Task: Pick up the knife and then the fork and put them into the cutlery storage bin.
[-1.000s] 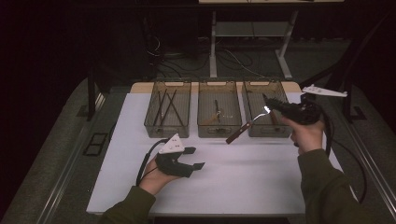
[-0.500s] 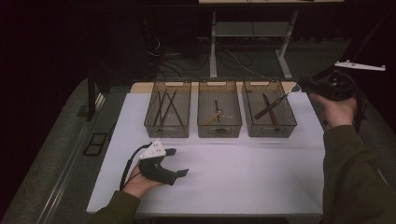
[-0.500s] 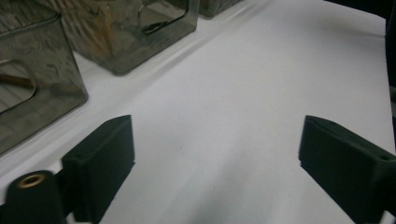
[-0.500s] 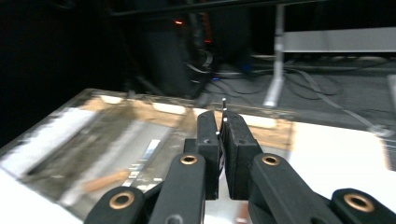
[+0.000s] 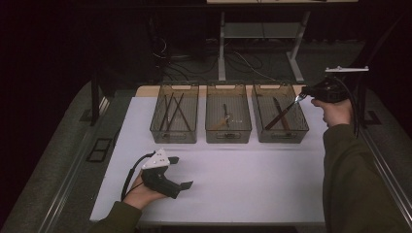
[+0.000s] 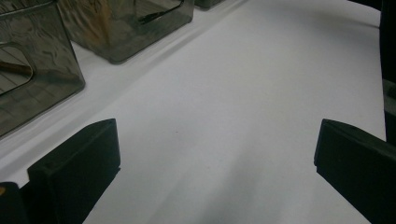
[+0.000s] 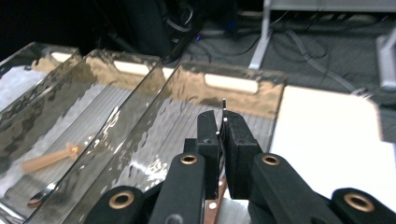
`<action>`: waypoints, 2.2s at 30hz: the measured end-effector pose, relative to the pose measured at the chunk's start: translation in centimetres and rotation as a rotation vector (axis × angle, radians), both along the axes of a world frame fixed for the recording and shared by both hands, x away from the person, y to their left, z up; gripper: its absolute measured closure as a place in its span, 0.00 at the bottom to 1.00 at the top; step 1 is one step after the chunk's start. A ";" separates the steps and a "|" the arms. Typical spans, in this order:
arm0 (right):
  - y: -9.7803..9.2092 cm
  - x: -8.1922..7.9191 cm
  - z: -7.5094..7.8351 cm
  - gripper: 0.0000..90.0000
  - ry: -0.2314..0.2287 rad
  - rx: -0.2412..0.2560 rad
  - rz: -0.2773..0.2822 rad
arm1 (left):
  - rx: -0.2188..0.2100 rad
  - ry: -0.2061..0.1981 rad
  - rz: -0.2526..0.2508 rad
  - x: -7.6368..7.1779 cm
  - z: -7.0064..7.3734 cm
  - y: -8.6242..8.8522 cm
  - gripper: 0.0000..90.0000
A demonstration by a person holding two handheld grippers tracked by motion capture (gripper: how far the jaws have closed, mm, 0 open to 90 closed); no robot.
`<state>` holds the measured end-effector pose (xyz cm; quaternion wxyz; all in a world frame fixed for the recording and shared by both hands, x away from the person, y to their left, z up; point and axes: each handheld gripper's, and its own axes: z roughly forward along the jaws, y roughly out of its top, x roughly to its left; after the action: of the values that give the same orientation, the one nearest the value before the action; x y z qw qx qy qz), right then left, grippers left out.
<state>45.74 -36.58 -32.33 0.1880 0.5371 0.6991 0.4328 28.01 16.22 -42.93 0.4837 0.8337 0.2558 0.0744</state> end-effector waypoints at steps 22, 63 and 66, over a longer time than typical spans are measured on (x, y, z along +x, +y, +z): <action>-1.8 1.5 -4.1 0.41 0.051 -0.065 -0.073 | 0.016 0.004 -0.011 0.2 -0.1 -0.4 0.00; 7.3 -12.8 -6.6 0.13 -0.119 -0.061 0.228 | 0.037 0.002 0.023 0.4 -0.5 -0.2 0.00; 7.6 -13.7 -7.2 0.13 -0.116 -0.066 0.244 | 0.037 -0.001 0.023 0.4 -0.5 -0.1 0.00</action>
<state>32.07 -28.95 -39.56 0.1916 0.4156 0.7612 0.4595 28.45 16.11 -43.40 0.4674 0.8395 0.2636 0.0851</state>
